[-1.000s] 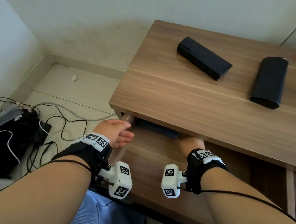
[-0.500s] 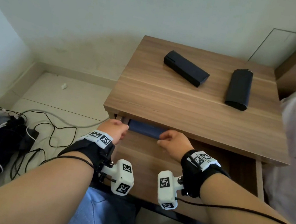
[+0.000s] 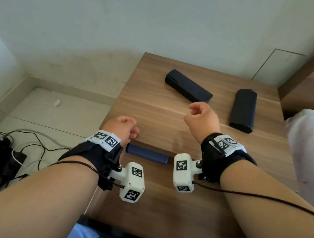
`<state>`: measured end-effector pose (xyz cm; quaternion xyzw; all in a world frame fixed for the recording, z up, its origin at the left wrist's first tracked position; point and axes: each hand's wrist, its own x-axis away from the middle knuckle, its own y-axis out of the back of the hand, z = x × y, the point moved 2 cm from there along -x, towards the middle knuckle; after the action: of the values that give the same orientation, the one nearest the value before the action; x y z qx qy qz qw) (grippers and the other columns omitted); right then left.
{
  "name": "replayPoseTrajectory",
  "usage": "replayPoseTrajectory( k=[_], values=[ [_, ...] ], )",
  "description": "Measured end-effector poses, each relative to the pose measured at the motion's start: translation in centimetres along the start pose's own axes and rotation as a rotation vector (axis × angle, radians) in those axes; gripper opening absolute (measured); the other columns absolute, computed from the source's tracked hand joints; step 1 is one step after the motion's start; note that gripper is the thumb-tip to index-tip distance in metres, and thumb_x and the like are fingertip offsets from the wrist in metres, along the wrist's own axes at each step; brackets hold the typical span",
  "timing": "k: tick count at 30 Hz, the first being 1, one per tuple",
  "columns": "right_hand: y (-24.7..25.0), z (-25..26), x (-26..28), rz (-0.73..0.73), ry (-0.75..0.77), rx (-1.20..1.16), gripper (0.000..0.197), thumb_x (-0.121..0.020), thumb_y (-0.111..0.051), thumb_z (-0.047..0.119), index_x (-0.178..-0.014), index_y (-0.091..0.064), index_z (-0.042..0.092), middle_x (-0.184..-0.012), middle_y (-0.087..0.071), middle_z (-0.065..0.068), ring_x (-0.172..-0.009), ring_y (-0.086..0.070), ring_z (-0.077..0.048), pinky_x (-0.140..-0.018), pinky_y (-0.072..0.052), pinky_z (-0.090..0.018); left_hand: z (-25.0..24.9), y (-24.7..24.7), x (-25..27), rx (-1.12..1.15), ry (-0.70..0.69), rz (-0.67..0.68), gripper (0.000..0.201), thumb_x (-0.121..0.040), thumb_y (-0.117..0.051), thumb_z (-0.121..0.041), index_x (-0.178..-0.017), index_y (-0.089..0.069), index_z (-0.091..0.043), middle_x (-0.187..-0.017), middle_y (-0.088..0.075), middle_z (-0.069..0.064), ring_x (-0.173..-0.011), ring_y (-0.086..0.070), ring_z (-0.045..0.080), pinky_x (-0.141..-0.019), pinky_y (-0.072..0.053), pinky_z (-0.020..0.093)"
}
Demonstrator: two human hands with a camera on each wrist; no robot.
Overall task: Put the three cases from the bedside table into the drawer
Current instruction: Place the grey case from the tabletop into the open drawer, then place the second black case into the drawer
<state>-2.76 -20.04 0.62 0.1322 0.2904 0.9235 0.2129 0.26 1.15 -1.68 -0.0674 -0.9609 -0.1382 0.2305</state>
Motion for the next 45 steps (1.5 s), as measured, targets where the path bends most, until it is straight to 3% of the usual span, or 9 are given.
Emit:
replayPoseTrajectory(
  k=[6, 12, 24, 31, 34, 36, 39, 43, 45],
  values=[
    [0.4, -0.5, -5.1, -0.031, -0.012, 0.203, 0.064, -0.079, -0.063, 0.018, -0.138, -0.039, 0.019, -0.139, -0.039, -0.004, -0.100, -0.054, -0.019, -0.075, -0.043, -0.027, -0.3, -0.9, -3.1, -0.060, 0.088, -0.035, 0.018, -0.094, -0.044, -0.019, -0.079, -0.051, -0.025, -0.071, -0.062, -0.005, -0.057, -0.054, 0.008, -0.049, -0.038, 0.022],
    [-0.6, -1.3, -8.3, -0.055, -0.087, 0.375, 0.065, -0.077, -0.064, 0.021, -0.134, -0.035, 0.015, -0.136, -0.033, -0.007, -0.110, -0.052, -0.032, -0.081, -0.046, -0.033, 0.3, -0.5, -5.0, -0.072, 0.177, -0.064, 0.025, -0.097, -0.034, -0.015, -0.078, -0.050, -0.019, -0.066, -0.062, 0.005, -0.028, -0.056, 0.006, -0.029, -0.038, 0.014],
    [-0.9, -2.0, -8.6, 0.046, -0.174, 0.460, 0.058, -0.077, -0.067, 0.036, -0.121, -0.049, 0.004, -0.126, -0.041, -0.012, -0.089, -0.058, -0.028, -0.072, -0.048, -0.033, 0.0, -0.6, -5.2, -0.093, 0.208, -0.057, 0.026, -0.097, -0.034, -0.015, -0.076, -0.048, -0.019, -0.064, -0.061, 0.007, -0.029, -0.057, 0.009, -0.027, -0.040, 0.017],
    [-2.0, -1.6, -3.4, 0.173, -0.037, 0.334, 0.049, -0.074, -0.070, 0.033, -0.114, -0.057, 0.008, -0.120, -0.045, -0.008, -0.066, -0.051, -0.014, -0.064, -0.043, -0.028, 0.3, -1.1, -2.2, -0.092, 0.057, -0.079, 0.014, -0.095, -0.040, -0.017, -0.108, -0.046, -0.018, -0.070, -0.060, -0.001, -0.050, -0.059, 0.008, -0.052, -0.045, 0.024],
    [-2.1, -1.6, -0.4, 0.286, 0.072, 0.296, 0.051, -0.071, -0.074, 0.032, -0.116, -0.058, 0.013, -0.117, -0.050, -0.008, -0.082, -0.056, -0.019, -0.067, -0.042, -0.026, 1.4, -1.2, -0.3, -0.127, -0.031, -0.136, 0.040, -0.093, -0.045, -0.023, -0.132, -0.040, -0.015, -0.077, -0.062, -0.004, -0.071, -0.060, 0.015, -0.079, -0.050, 0.035],
    [-2.0, -1.5, 1.3, 0.332, 0.124, 0.321, 0.052, -0.072, -0.074, 0.031, -0.119, -0.057, 0.016, -0.116, -0.046, -0.004, -0.088, -0.050, -0.016, -0.073, -0.039, -0.024, 2.4, -1.0, 0.7, -0.122, -0.045, -0.157, 0.047, -0.092, -0.046, -0.024, -0.136, -0.035, -0.015, -0.087, -0.065, 0.000, -0.069, -0.060, 0.015, -0.080, -0.051, 0.037],
    [-1.7, -1.0, 3.7, 0.372, 0.181, 0.309, 0.049, -0.071, -0.074, 0.030, -0.116, -0.059, 0.016, -0.113, -0.049, -0.005, -0.090, -0.047, -0.014, -0.075, -0.039, -0.023, 3.8, -0.2, 1.6, -0.045, -0.014, -0.192, 0.039, -0.092, -0.045, -0.027, -0.129, -0.040, -0.014, -0.074, -0.063, 0.002, -0.060, -0.056, 0.016, -0.073, -0.048, 0.035],
    [-1.9, -1.3, 6.5, 0.424, 0.143, 0.281, 0.051, -0.071, -0.076, 0.029, -0.117, -0.060, 0.015, -0.111, -0.049, -0.005, -0.089, -0.050, -0.016, -0.064, -0.042, -0.020, 5.1, 1.3, 2.2, -0.089, 0.004, -0.182, 0.016, -0.092, -0.043, -0.034, -0.089, -0.051, -0.021, -0.068, -0.063, 0.002, -0.072, -0.062, 0.027, -0.087, -0.052, 0.043],
    [-2.3, -1.9, 7.8, 0.442, 0.100, 0.255, 0.052, -0.072, -0.077, 0.029, -0.119, -0.059, 0.015, -0.108, -0.046, -0.004, -0.088, -0.050, -0.016, -0.067, -0.043, -0.021, 5.8, 1.8, 2.6, -0.112, 0.017, -0.158, 0.022, -0.091, -0.044, -0.037, -0.096, -0.055, -0.018, -0.070, -0.065, 0.002, -0.074, -0.063, 0.027, -0.085, -0.052, 0.043]
  ],
)
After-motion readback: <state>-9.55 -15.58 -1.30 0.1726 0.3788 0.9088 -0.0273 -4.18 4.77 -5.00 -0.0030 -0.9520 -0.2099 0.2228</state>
